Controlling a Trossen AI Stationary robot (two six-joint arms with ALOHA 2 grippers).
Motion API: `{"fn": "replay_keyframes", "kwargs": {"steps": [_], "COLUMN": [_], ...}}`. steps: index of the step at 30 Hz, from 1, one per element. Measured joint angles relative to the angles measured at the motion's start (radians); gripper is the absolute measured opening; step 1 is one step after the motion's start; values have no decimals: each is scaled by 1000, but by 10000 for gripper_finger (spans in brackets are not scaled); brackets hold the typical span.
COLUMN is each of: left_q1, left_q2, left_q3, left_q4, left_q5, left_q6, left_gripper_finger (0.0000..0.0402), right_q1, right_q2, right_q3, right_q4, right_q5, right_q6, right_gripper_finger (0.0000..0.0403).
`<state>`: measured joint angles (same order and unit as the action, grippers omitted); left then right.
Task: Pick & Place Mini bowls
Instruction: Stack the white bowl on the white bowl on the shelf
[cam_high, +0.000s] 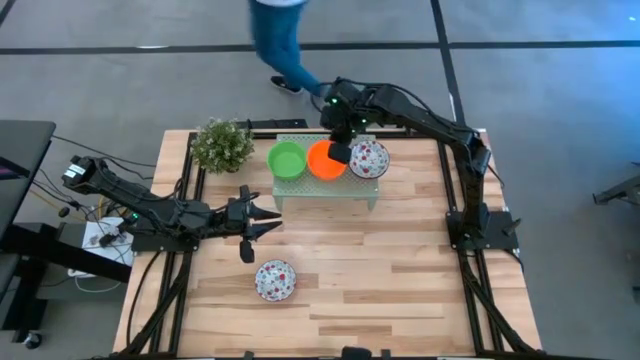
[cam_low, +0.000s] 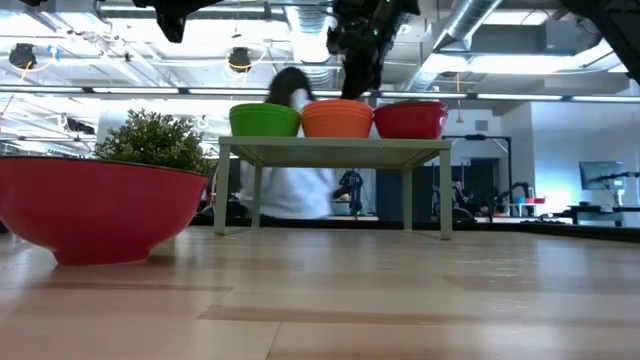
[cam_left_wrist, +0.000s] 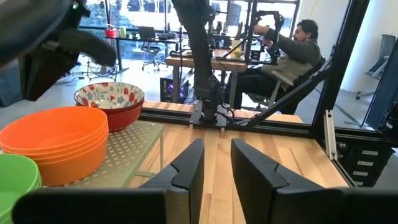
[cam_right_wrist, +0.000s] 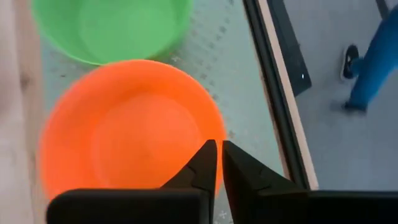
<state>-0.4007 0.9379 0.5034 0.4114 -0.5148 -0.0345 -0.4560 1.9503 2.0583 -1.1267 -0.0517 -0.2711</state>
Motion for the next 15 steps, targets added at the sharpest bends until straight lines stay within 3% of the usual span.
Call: {"fn": "replay_keyframes", "kwargs": {"steps": [9, 12, 15], "left_q1": [-14, -26, -33], "left_q2": [0, 0, 0], "left_q3": [0, 0, 2], "left_q4": [-23, -30, -37], "left_q5": [165, 155, 152], "left_q6": [-146, -178, -192], "left_gripper_finger": [81, 81, 81], "right_q1": [136, 177, 203], "right_q2": [-30, -91, -170], "right_q3": [203, 191, 77], "right_q4": [-78, -133, -132], "right_q5": [-1, -19, -106], "right_q6": [-105, -96, -79], "right_gripper_finger": [2, 3, 1]}}
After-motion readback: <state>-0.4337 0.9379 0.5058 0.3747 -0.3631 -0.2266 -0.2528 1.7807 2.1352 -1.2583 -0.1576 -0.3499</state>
